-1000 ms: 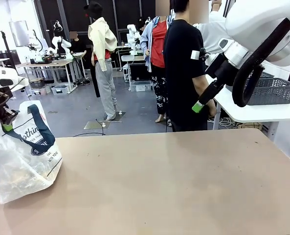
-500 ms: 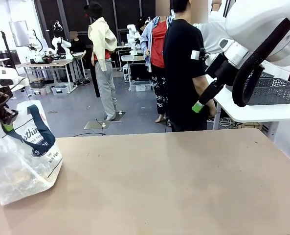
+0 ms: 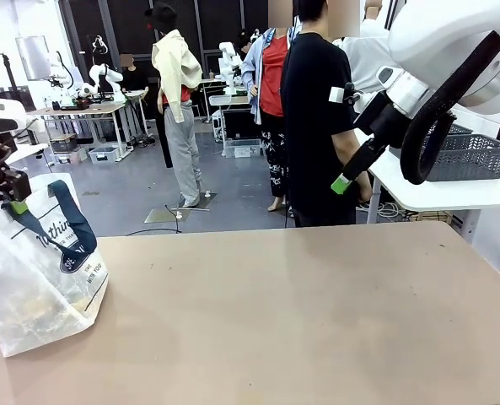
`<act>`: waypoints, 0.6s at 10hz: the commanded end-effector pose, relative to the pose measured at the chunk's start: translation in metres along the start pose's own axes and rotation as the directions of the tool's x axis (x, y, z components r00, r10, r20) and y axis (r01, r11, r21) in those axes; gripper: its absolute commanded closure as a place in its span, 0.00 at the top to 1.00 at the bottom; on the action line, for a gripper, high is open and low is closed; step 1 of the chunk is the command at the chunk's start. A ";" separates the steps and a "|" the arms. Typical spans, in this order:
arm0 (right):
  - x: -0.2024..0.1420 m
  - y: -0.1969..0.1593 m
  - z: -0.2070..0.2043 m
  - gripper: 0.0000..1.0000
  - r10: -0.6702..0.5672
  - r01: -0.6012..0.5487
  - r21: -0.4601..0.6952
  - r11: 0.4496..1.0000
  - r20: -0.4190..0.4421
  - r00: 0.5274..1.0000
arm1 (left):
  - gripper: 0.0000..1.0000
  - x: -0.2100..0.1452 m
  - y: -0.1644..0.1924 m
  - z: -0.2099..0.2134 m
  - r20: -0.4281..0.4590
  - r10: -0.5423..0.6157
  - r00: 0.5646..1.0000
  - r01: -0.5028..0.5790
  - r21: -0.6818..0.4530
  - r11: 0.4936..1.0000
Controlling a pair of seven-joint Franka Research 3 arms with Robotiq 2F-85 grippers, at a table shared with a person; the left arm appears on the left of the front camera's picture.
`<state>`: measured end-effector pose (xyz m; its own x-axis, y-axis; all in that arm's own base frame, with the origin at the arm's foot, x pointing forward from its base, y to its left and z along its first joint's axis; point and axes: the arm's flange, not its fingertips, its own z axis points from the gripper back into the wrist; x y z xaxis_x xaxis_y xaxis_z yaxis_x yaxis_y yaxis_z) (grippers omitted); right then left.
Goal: Transfer purchased items from the store into the shopping bag.
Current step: Move the Reusable shopping bag to the right side of the table.
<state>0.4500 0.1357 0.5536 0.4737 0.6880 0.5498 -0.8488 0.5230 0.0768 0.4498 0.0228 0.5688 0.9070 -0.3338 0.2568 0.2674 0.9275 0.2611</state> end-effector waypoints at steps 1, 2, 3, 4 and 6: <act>0.001 0.000 -0.001 1.00 -0.017 0.017 0.004 1.000 -0.001 1.000 | 1.00 0.003 -0.001 0.011 -0.009 0.017 1.000 -0.017 -0.008 1.000; 0.001 0.000 -0.001 1.00 -0.017 0.017 0.004 1.000 -0.001 1.000 | 1.00 0.003 -0.001 0.014 -0.001 0.020 1.000 -0.020 -0.018 1.000; 0.001 0.000 -0.001 1.00 -0.017 0.017 0.004 1.000 -0.001 1.000 | 1.00 0.002 -0.002 0.021 0.006 0.030 1.000 -0.030 -0.023 0.999; 0.001 0.000 -0.001 1.00 -0.017 0.017 0.004 1.000 -0.001 1.000 | 1.00 0.000 -0.002 0.026 0.021 0.032 0.999 -0.032 -0.026 0.999; 0.001 0.000 -0.001 1.00 -0.017 0.017 0.004 1.000 -0.001 1.000 | 1.00 -0.001 -0.001 0.030 0.028 0.046 0.999 -0.045 -0.045 0.998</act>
<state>0.4500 0.1357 0.5536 0.4737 0.6880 0.5497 -0.8488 0.5230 0.0768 0.4409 0.0188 0.5942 0.9032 -0.3155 0.2910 0.2523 0.9387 0.2348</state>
